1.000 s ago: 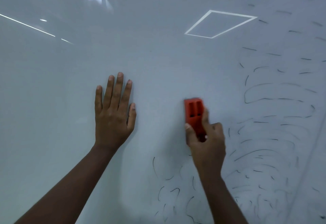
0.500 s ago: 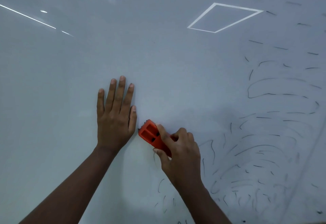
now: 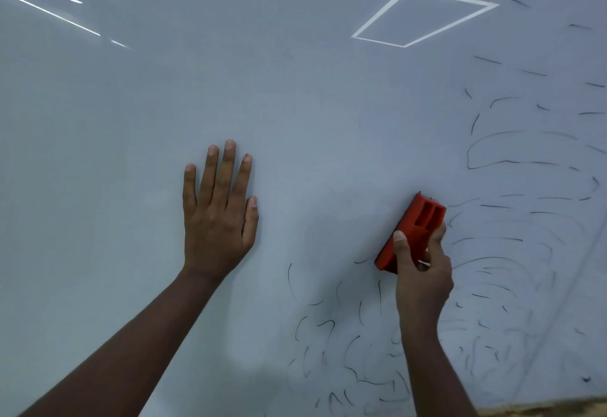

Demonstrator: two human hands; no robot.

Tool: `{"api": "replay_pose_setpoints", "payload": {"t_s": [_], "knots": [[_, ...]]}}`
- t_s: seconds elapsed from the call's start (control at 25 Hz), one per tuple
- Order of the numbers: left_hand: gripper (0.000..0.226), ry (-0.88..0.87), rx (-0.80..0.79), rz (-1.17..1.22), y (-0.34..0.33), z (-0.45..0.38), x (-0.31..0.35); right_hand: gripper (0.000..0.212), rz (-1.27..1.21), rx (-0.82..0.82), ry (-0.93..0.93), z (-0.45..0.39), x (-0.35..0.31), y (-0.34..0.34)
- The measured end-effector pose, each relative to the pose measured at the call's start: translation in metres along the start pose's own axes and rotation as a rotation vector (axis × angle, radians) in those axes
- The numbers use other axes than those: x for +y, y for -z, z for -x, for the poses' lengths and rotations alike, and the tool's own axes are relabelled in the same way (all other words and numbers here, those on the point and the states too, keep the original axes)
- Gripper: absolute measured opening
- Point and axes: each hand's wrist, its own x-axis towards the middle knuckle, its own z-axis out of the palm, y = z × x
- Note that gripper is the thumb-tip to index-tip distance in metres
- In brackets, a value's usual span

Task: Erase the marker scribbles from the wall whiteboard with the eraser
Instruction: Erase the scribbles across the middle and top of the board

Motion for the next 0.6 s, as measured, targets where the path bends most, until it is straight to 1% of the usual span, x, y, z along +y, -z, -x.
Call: {"api": "replay_pose_setpoints", "payload": {"t_s": [0.08, 0.2, 0.28, 0.32, 0.44, 0.52, 0.6], "knots": [[0.064, 0.002, 0.001, -0.004, -0.001, 0.002, 0.001, 0.076, 0.051, -0.028, 0.099, 0.016, -0.008, -0.012], [0.065, 0.005, -0.001, -0.005, -0.002, 0.003, 0.001, 0.074, 0.295, -0.186, 0.397, 0.068, -0.016, -0.039], [0.065, 0.001, -0.014, -0.005, -0.002, 0.005, 0.001, 0.078, 0.414, -0.277, 0.550, 0.106, -0.013, -0.052], [0.065, -0.003, -0.019, -0.009, -0.001, 0.005, 0.000, 0.077, 0.439, -0.289, 0.603, 0.117, -0.011, -0.056], [0.065, -0.002, -0.024, -0.006, -0.001, 0.009, 0.000, 0.077, 0.462, -0.279, 0.644, 0.114, -0.017, -0.055], [0.063, -0.005, -0.016, 0.002, -0.001, 0.011, 0.001, 0.078, 0.424, -0.231, 0.587, 0.089, -0.038, -0.051], [0.063, -0.005, -0.010, 0.007, -0.002, 0.014, 0.001, 0.079, 0.321, -0.174, 0.490, 0.055, -0.067, -0.052]]}}
